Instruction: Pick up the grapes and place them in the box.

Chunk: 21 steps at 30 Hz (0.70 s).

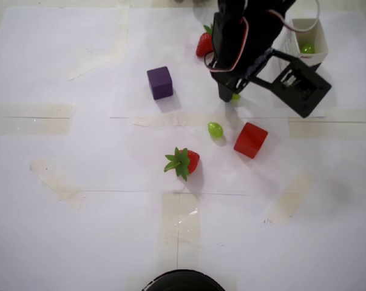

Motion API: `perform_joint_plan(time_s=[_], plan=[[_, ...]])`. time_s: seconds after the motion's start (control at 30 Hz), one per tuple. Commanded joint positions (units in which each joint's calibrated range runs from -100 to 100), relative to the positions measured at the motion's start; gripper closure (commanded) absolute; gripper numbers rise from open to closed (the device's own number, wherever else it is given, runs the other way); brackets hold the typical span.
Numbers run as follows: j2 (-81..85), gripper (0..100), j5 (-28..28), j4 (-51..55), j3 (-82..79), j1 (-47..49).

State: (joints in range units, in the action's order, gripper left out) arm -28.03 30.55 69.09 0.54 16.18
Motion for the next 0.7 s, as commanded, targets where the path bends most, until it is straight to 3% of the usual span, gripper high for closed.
perform_joint_plan(time_s=[0.0,0.23,0.4,0.5,0.67], plan=[[4.73,98,0.68,0.52,0.28,0.22],[16.85,99,4.35,14.0,9.0,2.06],[25.11,99,10.06,23.07,14.64,8.67],[27.17,99,12.94,24.13,14.73,14.19],[25.88,99,14.41,15.71,8.18,19.63]])
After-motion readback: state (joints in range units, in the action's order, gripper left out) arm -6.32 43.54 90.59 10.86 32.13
